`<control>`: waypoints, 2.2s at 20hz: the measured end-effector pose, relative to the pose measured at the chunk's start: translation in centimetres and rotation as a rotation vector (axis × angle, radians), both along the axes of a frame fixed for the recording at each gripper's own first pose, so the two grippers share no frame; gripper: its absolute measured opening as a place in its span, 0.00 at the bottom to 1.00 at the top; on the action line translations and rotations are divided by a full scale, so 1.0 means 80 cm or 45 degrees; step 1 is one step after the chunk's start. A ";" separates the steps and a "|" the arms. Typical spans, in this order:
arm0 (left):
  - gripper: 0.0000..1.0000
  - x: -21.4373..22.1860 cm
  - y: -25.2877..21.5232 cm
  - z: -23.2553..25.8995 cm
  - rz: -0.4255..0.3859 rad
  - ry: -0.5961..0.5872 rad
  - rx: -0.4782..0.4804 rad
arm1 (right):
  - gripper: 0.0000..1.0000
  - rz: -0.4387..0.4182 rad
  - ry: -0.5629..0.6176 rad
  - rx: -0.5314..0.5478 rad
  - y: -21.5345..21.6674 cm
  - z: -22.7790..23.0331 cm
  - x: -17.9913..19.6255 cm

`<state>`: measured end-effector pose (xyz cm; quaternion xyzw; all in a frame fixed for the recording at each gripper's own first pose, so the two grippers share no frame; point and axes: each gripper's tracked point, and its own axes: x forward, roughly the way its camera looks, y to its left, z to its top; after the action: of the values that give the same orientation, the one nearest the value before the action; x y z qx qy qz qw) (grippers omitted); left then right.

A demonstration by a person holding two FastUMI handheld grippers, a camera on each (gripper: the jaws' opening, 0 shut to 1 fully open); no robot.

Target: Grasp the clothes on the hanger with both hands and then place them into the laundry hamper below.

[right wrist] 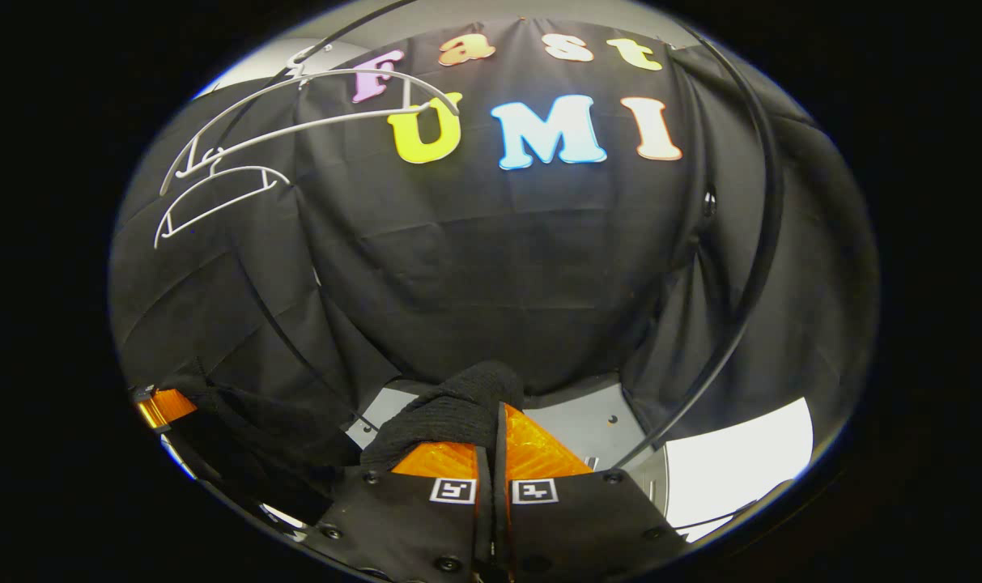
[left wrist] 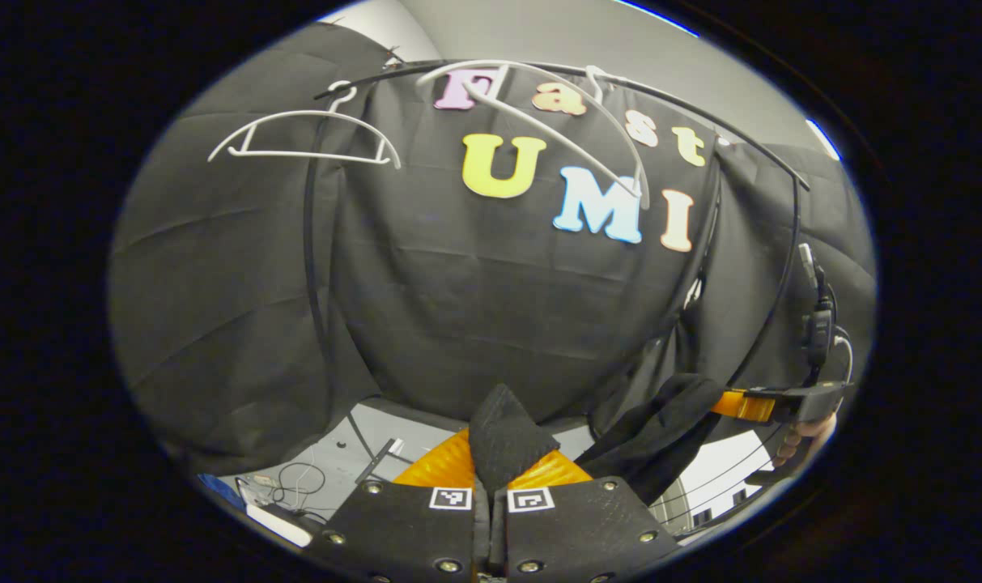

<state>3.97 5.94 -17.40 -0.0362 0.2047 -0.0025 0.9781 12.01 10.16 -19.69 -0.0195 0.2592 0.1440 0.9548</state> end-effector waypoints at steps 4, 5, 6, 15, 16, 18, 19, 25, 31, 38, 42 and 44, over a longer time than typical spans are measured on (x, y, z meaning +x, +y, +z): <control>0.01 0.017 -0.003 -0.029 -0.090 0.067 0.042 | 0.02 -0.071 0.047 -0.021 -0.011 -0.021 -0.025; 0.01 0.025 -0.004 -0.034 -0.105 0.078 0.046 | 0.02 -0.083 0.056 -0.028 -0.012 -0.027 -0.024; 0.01 0.031 -0.005 -0.038 -0.119 0.085 0.049 | 0.02 -0.096 0.066 -0.028 -0.011 -0.030 -0.025; 0.02 0.052 0.013 -0.069 -0.154 0.151 0.105 | 0.02 -0.189 0.179 0.021 -0.002 -0.063 -0.032; 0.01 0.055 0.014 -0.072 -0.149 0.162 0.101 | 0.02 -0.189 0.198 0.022 -0.002 -0.070 -0.034; 0.02 0.057 0.015 -0.085 -0.140 0.199 0.066 | 0.02 -0.199 0.241 0.008 -0.005 -0.083 -0.032; 0.01 0.056 0.016 -0.090 -0.141 0.219 0.050 | 0.02 -0.204 0.259 -0.007 -0.005 -0.091 -0.030; 0.00 0.065 0.014 -0.136 -0.139 0.303 0.052 | 0.00 -0.212 0.338 -0.058 -0.003 -0.134 -0.020; 0.01 0.073 0.022 -0.173 -0.171 0.362 0.077 | 0.04 -0.203 0.401 -0.117 0.004 -0.166 -0.012; 0.02 0.090 0.034 -0.207 -0.188 0.423 0.103 | 0.06 -0.257 0.508 -0.039 0.014 -0.196 -0.031; 0.02 0.088 0.036 -0.245 -0.199 0.504 0.093 | 0.10 -0.228 0.584 -0.058 0.015 -0.215 -0.044; 0.07 0.078 0.038 -0.265 -0.196 0.571 0.100 | 0.20 -0.210 0.637 -0.040 0.018 -0.223 -0.051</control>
<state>10.21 8.96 -38.64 0.0179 0.4189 -0.0609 0.9058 7.92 11.58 -37.51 0.0231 0.4901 0.0621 0.8691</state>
